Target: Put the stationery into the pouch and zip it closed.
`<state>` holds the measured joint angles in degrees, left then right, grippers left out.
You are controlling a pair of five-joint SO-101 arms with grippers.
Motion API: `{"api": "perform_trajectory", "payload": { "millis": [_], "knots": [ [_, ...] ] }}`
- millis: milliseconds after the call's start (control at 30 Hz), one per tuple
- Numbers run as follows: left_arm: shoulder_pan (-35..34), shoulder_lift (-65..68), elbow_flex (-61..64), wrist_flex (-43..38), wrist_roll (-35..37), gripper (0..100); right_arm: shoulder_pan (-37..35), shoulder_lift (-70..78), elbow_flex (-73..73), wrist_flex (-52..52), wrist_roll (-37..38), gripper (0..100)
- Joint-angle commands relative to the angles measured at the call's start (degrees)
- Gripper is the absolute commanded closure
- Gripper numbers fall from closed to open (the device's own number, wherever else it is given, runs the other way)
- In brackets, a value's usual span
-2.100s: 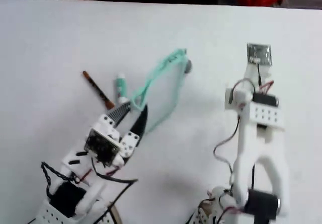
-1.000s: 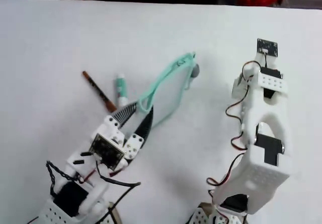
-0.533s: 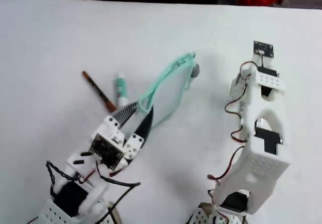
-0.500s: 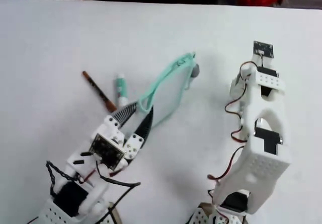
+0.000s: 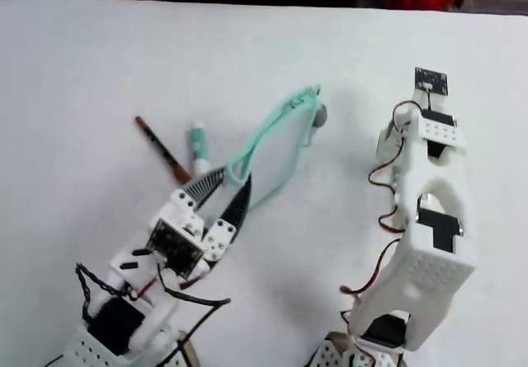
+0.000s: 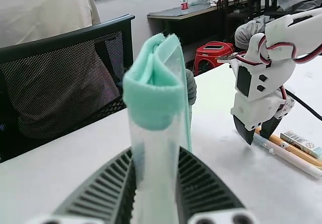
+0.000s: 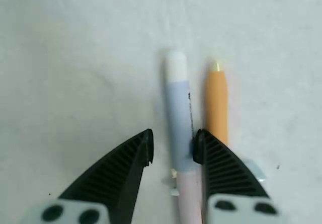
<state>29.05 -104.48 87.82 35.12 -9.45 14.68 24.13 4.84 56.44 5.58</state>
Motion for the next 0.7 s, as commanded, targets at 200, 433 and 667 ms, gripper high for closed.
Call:
{"api": "perform_trajectory", "payload": {
  "millis": [200,433,667],
  "knots": [
    [0.75,0.31,0.62,0.09,-0.53,97,0.84,-0.22,-2.11,-1.01,0.09,86.1],
    [0.75,0.31,0.62,0.09,-0.53,97,1.63,-0.22,-2.02,-1.01,-0.09,86.1],
    [0.75,0.31,0.62,0.09,-0.53,97,1.63,-0.04,-1.93,-1.10,-0.09,86.1]
  ]
}}
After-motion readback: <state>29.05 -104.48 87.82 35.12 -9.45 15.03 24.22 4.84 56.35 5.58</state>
